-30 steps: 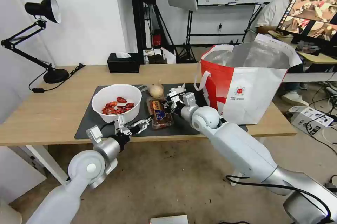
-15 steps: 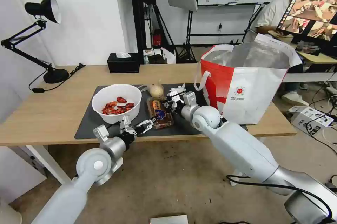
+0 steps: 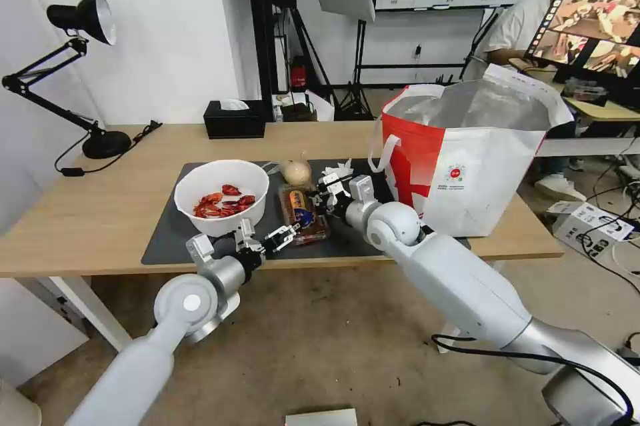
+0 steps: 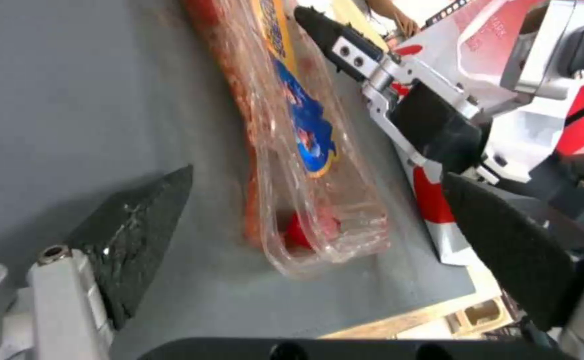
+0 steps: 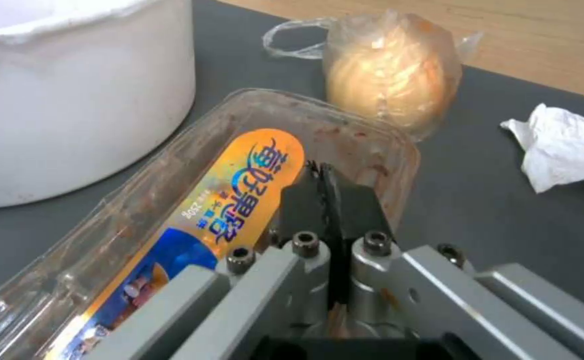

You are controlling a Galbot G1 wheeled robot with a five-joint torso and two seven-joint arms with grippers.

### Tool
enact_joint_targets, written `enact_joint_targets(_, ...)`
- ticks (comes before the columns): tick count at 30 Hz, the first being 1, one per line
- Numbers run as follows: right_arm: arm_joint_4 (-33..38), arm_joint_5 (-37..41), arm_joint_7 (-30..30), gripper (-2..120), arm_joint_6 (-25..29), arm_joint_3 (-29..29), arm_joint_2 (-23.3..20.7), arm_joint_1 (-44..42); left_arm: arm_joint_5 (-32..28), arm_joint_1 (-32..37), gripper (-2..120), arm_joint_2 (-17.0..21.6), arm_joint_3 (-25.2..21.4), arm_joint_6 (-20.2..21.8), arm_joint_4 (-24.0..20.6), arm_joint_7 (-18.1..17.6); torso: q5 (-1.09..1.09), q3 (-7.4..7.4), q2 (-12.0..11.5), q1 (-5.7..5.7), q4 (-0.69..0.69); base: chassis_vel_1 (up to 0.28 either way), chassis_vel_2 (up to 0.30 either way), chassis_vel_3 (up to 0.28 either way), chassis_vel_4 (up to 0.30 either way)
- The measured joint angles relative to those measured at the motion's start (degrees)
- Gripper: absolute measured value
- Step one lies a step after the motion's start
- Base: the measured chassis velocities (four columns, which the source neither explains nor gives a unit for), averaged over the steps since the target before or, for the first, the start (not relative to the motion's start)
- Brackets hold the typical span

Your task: Pick up the trash from the table and place it into the takeout bag.

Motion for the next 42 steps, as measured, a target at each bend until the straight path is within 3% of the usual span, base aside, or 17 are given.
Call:
enact_joint_targets(13, 0.2, 0.1, 0.4, 0, -0.1, 0.2, -0.3, 0.0, -1.0, -2.0, 96, -1.2, 1.4, 0.4, 1.9, -0.3, 0.00, 0.00, 0.0, 0.00, 0.00, 0.000, 0.000, 0.000, 0.000)
enact_joint_targets(21, 0.3, 0.1, 0.6, 0, -0.1, 0.3, 0.0, -0.1, -0.9, -2.1, 64, -1.3, 1.4, 0.1, 2.4, -0.8, 0.00, 0.00, 0.0, 0.00, 0.00, 0.000, 0.000, 0.000, 0.000)
enact_joint_targets(29, 0.4, 0.2, 0.7, 0, -0.1, 0.5, -0.2, -0.2, -0.6, -2.0, 39, -1.5, 1.4, -0.1, 2.4, -1.0, 0.00, 0.00, 0.0, 0.00, 0.00, 0.000, 0.000, 0.000, 0.000)
enact_joint_targets(37, 1.1, 0.6, 0.9, 0, -0.2, 1.0, -0.7, -0.9, -0.4, -2.0, 4, -1.7, 1.6, -0.4, 2.5, -1.1, 0.00, 0.00, 0.0, 0.00, 0.00, 0.000, 0.000, 0.000, 0.000)
enact_joint_targets(42, 1.3, 0.7, 1.0, 0, -0.2, 1.0, -0.7, -1.0, -0.4, -1.9, 0, -1.7, 1.6, -0.5, 2.5, -1.1, 0.00, 0.00, 0.0, 0.00, 0.00, 0.000, 0.000, 0.000, 0.000)
